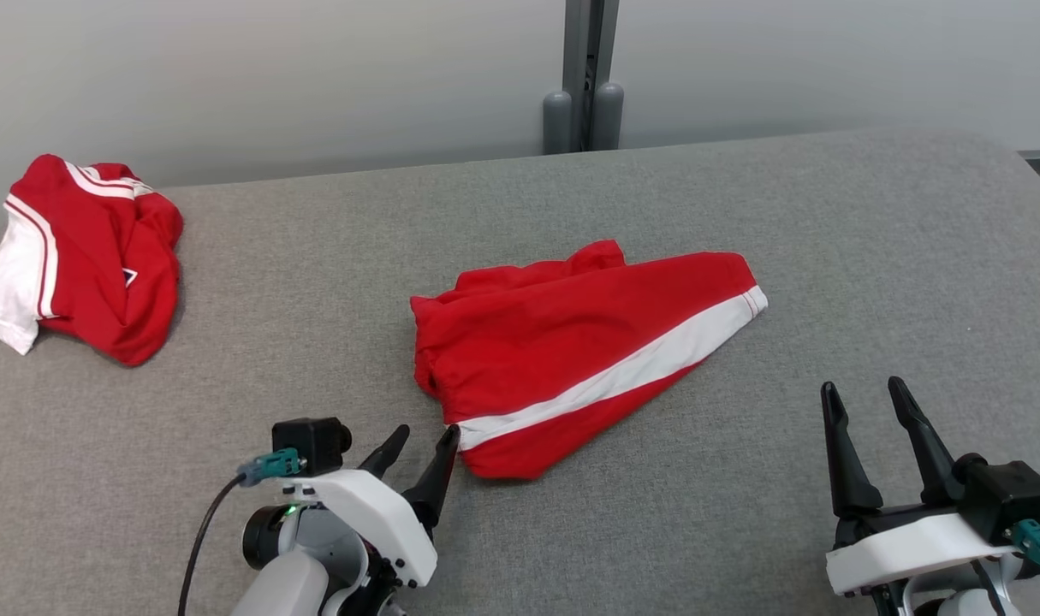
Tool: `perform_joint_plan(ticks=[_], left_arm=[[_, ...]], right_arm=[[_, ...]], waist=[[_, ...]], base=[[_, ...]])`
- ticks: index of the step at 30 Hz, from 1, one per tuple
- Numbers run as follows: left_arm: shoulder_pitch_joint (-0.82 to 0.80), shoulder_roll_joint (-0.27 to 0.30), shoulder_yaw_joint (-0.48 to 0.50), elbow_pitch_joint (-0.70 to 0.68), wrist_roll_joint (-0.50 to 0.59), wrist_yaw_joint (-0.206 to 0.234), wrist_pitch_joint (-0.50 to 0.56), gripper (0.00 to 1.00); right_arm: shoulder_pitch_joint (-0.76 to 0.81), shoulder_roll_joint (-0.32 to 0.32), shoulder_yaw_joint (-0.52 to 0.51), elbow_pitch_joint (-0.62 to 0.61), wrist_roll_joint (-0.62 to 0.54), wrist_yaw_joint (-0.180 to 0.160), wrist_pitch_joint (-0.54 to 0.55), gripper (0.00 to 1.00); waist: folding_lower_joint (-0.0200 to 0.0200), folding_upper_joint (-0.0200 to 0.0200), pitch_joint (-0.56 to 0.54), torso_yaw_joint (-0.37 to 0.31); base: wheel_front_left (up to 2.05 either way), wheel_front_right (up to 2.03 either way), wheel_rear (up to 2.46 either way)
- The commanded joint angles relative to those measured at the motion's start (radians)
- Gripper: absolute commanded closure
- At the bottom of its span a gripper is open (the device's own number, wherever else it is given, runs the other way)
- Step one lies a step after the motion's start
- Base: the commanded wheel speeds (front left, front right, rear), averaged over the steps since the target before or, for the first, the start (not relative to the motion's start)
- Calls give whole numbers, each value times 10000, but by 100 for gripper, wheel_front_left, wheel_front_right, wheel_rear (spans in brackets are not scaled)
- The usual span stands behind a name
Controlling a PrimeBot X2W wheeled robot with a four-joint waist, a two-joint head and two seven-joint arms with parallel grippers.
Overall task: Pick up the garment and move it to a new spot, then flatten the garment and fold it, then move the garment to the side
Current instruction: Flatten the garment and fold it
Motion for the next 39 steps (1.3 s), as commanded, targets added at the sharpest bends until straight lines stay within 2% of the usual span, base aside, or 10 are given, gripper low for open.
perform_joint_plan(ticks=[1,5,14,28,29,31,32,34,36,39], left_arm=[[-261,46,-53,170,-301,-69,197,0],[-561,46,-189,546,-983,-132,571,0],[-864,43,-656,917,-2305,-192,633,0],[-569,86,-1428,295,-3563,-260,385,0],[-551,121,-1454,239,-3622,-260,379,3],[-499,174,-1456,141,-3752,-260,289,16],[-459,191,-1455,123,-3798,-260,243,25],[-419,214,-1459,123,-3884,-261,184,50],[-424,209,-1497,137,-3975,-261,115,56],[-458,190,-1577,91,-4095,-262,-45,74]], right_arm=[[-104,-51,-29,-10,-9,3,-53,0],[-213,-52,-6,-5,18,3,-53,0],[-260,-52,-17,6,22,3,-53,0],[-69,-52,-60,-68,-1,3,-53,0],[-58,-51,-53,-69,0,3,-53,0],[-64,-52,-25,-62,4,3,-53,0],[-62,-52,-7,-55,11,3,-53,0],[-55,-52,29,-41,17,3,-53,0],[-48,-52,62,-30,27,3,-53,0],[-50,-52,85,-29,23,3,-53,0]], waist=[[0,-1,108,-82],[0,-1,242,-196],[0,-1,311,-387],[0,-1,173,-393],[0,-1,165,-384],[0,-1,145,-370],[0,-1,133,-367],[0,-1,113,-367],[0,-1,98,-374],[0,-1,102,-395]], base=[[0,0,0],[0,0,0],[0,0,0],[0,0,0],[0,0,0],[0,0,0],[0,0,0],[0,0,0],[0,0,0],[0,0,0]])
